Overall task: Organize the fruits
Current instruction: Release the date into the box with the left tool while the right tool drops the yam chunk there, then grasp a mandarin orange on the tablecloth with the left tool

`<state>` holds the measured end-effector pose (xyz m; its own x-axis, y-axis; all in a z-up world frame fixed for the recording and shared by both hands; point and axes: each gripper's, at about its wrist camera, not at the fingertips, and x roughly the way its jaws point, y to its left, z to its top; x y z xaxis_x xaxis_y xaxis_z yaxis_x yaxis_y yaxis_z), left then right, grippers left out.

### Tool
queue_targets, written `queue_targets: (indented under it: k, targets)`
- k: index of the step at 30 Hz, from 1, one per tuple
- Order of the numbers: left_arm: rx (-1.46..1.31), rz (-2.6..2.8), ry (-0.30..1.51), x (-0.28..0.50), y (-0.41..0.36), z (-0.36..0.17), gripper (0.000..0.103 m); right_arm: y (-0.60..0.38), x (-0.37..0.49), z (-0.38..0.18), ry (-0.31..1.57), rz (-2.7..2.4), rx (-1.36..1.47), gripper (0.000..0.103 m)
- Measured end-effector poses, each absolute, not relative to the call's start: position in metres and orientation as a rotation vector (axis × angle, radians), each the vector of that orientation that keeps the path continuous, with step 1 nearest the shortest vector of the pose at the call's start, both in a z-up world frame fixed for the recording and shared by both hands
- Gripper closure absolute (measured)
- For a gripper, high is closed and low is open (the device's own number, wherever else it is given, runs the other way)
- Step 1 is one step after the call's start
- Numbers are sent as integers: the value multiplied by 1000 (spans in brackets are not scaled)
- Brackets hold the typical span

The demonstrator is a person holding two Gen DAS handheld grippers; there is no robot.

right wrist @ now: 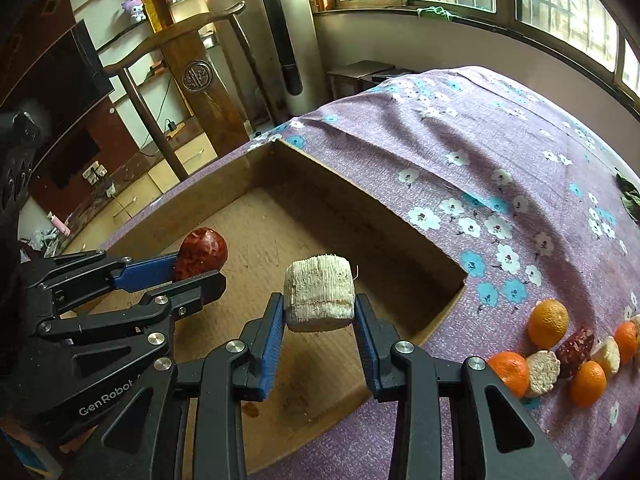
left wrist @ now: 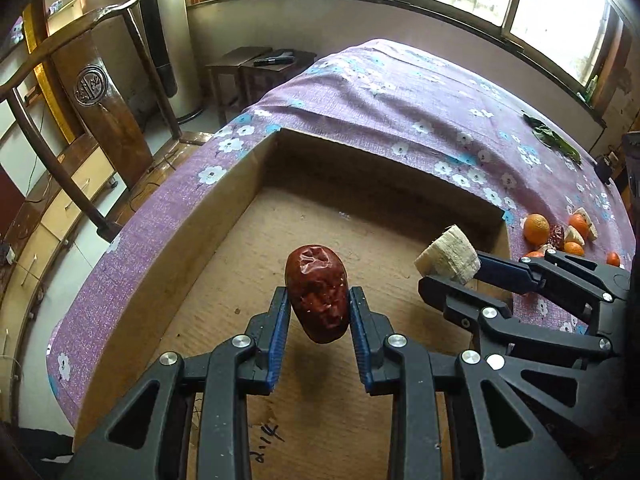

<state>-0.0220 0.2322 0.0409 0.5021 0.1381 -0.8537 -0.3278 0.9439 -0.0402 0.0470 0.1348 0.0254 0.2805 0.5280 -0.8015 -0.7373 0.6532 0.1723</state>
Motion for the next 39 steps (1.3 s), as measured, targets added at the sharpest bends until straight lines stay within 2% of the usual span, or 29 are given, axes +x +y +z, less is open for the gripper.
queue_targets:
  k: [4, 7, 9, 11, 16, 21, 23, 32, 39]
  targets:
    - [-233, 301, 1025, -22, 238, 37, 72, 141, 46, 18, 954, 851, -279, 65]
    - [-235, 321, 1005, -27, 241, 41, 52, 132, 43, 25, 946, 843, -266, 63]
    - [-235, 322, 977, -32, 239, 46, 33, 118, 40, 34, 931, 831, -232, 59]
    - [-219, 325, 944, -37, 233, 53, 30, 100, 35, 45, 910, 823, -191, 57]
    - [-184, 281, 903, -46, 206, 70, 29, 53, 20, 63, 861, 767, -136, 45]
    - [-148, 210, 868, -54, 169, 83, 26, 8, 7, 69, 842, 688, -101, 43]
    - [-139, 177, 859, -56, 154, 87, 26, -8, 3, 69, 848, 652, -96, 38]
    - [-126, -26, 926, -55, 85, 68, 26, -76, 0, 53, 888, 538, -17, 38]
    - [-131, -8, 976, -45, 90, 43, 26, -81, 3, 47, 902, 539, -16, 38]
